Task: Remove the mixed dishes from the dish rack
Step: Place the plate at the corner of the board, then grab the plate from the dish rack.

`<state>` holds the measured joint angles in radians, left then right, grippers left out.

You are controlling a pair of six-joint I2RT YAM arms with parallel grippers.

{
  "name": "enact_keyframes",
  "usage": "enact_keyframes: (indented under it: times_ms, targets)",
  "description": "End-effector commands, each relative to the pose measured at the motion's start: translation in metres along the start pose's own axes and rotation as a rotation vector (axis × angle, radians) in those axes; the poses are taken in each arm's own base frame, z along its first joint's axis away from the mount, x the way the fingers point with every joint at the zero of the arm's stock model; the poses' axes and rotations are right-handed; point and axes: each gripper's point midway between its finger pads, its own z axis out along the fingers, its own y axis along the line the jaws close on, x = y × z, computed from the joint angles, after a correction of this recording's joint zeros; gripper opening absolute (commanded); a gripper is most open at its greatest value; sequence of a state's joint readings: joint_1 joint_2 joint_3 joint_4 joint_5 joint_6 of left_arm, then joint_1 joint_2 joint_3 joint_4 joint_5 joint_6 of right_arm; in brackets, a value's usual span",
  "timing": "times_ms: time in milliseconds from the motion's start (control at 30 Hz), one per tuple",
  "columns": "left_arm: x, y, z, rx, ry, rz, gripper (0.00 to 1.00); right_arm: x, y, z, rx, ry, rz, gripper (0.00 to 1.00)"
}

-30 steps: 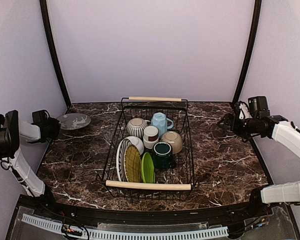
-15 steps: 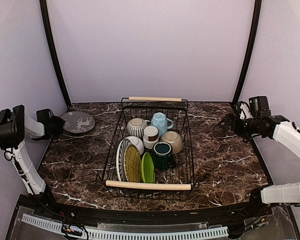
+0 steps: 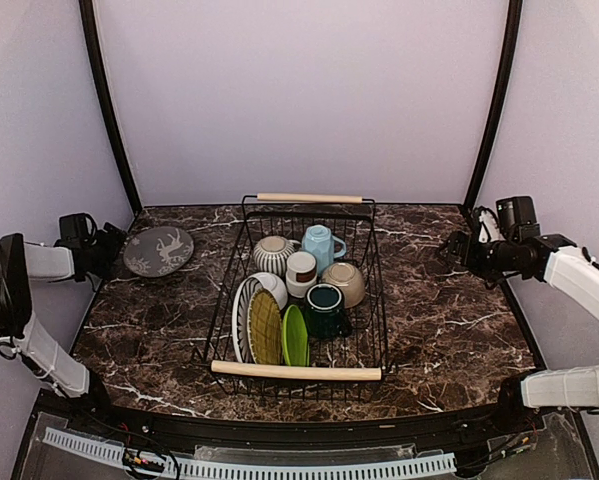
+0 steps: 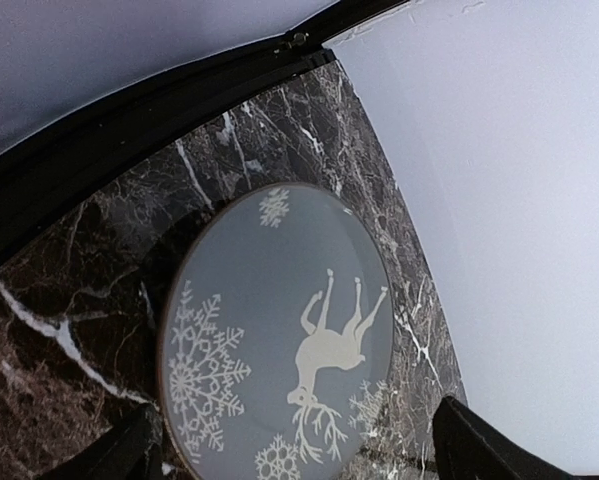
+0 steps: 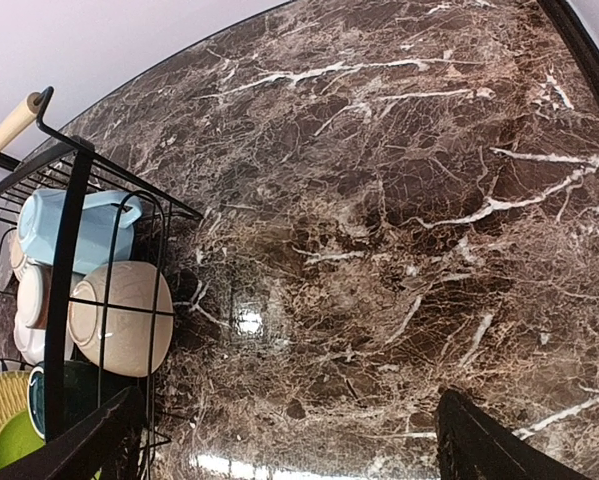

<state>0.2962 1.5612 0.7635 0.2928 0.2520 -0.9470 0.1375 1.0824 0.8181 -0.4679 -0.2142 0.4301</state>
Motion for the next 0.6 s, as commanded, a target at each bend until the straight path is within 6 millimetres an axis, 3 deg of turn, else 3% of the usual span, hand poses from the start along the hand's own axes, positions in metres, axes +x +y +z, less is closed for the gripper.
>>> enact_keyframes:
  times_ms: [0,167,267,567]
  targets:
    - [0.021,0.019,-0.032,-0.083,0.044,0.061,0.97,0.0,0.004,0.002,-0.022,-0.019,-0.009,0.99]
    - [0.036,0.006,-0.066,-0.025,0.083,0.112,0.99,0.006,0.005,0.005,-0.042,-0.002,0.003,0.99]
    - [0.06,0.001,-0.083,0.034,0.173,0.165,0.99,0.005,0.003,0.004,-0.031,-0.011,-0.011,0.99]
    - [0.123,-0.046,-0.142,0.233,0.401,0.391,0.97,0.009,0.01,0.011,-0.08,0.008,0.012,0.99]
